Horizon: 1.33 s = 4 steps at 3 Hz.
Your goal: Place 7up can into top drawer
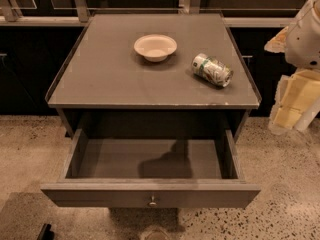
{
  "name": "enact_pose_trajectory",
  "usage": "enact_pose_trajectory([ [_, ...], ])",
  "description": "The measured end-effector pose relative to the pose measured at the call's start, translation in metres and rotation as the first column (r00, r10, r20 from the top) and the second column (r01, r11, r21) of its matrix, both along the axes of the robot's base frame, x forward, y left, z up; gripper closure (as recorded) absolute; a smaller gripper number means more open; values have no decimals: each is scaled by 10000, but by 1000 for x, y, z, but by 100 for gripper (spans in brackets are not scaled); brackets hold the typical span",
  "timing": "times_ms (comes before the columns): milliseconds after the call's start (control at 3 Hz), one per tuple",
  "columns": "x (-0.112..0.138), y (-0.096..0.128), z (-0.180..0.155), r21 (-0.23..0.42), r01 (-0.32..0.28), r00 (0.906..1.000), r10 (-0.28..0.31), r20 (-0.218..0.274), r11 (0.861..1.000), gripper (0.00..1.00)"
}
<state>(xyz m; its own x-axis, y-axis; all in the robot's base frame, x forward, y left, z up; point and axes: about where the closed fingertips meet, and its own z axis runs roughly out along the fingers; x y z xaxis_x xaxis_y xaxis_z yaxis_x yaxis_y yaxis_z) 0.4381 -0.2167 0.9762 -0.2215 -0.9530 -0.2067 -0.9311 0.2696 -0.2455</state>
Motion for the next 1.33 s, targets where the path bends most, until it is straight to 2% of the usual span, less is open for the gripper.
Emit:
enact_pose_trajectory([
  [333,0,0,0,1,1,10000,-1,2,10000,0],
  [667,7,-5,5,169,222,9992,-228,339,9996,0],
  [1000,36,-27,20,1089,534,9903,-666,1221,9926,0],
  [1333,78,-50,42,2311,692,9651,-1238,2308,9705,0],
])
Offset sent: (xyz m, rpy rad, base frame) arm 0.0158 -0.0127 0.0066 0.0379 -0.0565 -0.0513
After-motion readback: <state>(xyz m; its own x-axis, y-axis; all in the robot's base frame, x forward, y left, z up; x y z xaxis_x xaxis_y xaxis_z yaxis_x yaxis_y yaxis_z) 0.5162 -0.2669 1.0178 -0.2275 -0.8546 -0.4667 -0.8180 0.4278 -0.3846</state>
